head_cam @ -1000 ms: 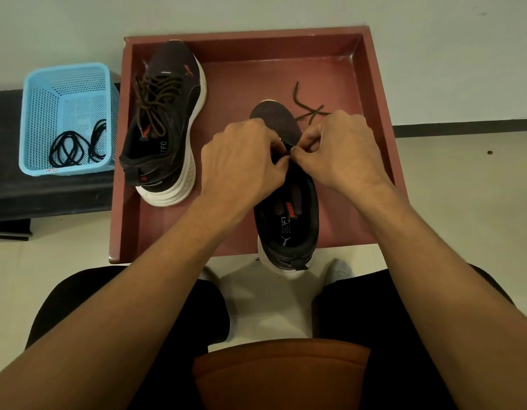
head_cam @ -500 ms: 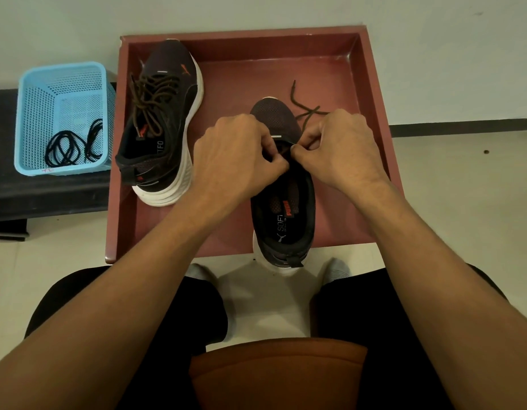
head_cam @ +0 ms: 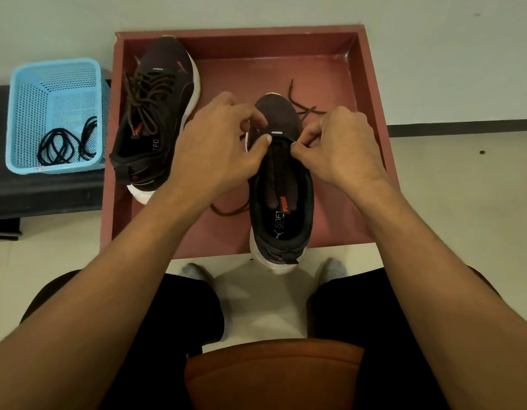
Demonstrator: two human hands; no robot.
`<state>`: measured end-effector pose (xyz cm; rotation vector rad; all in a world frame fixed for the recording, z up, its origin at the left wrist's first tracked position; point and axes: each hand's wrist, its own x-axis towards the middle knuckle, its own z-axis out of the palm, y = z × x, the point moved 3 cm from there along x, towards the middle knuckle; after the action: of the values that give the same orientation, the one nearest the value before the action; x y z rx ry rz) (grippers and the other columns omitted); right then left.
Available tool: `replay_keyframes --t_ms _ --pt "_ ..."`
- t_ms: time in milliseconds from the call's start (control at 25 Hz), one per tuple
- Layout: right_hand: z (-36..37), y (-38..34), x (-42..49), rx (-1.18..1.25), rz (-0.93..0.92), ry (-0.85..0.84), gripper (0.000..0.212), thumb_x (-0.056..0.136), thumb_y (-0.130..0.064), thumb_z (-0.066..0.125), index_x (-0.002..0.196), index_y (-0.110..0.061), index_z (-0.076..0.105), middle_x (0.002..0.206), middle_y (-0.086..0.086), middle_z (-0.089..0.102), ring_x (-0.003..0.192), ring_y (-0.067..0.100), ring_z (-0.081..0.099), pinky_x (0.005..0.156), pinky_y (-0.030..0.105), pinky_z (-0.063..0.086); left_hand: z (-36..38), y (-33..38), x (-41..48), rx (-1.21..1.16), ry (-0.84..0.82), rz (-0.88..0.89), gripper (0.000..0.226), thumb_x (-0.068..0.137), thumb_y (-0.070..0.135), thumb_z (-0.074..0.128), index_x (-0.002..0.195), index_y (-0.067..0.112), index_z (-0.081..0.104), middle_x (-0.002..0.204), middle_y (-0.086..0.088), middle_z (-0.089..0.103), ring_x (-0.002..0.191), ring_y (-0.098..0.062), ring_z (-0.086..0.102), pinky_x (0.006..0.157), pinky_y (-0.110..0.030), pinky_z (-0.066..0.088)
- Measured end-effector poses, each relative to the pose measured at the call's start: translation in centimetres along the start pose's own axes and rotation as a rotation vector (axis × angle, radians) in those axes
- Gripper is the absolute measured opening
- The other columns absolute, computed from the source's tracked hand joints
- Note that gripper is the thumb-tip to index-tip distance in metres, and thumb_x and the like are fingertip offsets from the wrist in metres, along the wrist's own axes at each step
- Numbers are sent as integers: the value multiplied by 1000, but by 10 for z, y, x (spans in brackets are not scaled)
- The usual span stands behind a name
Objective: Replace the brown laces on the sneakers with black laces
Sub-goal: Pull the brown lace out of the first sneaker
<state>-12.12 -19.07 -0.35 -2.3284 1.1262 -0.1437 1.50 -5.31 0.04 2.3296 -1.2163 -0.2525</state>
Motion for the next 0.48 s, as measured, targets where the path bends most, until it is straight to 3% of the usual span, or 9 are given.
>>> replay_keyframes --t_ms 160,320,480 --pt "1 -3 -3 0 -18 -17 8 85 -36 81 81 -29 80 73 -14 69 72 10 71 73 35 64 15 3 1 30 -1 42 41 89 51 71 126 34 69 109 11 58 91 -6 56 81 -28 44" --pt "-2 0 -5 -15 -24 -55 10 83 -37 82 78 -28 80 68 -16 66 72 9 69 71 33 62 13 -11 3 -68 -36 -41 38 86 53 75 116 30 72 102 10 62 79 -6 57 80 -29 53" --pt "-5 7 -1 47 -27 -91 27 87 -50 79 71 -28 77 62 -17 65 60 1 63 61 23 52 6 -20 1 -150 -122 -133 27 94 48 71 110 27 75 92 13 69 84 0 64 70 -11 44"
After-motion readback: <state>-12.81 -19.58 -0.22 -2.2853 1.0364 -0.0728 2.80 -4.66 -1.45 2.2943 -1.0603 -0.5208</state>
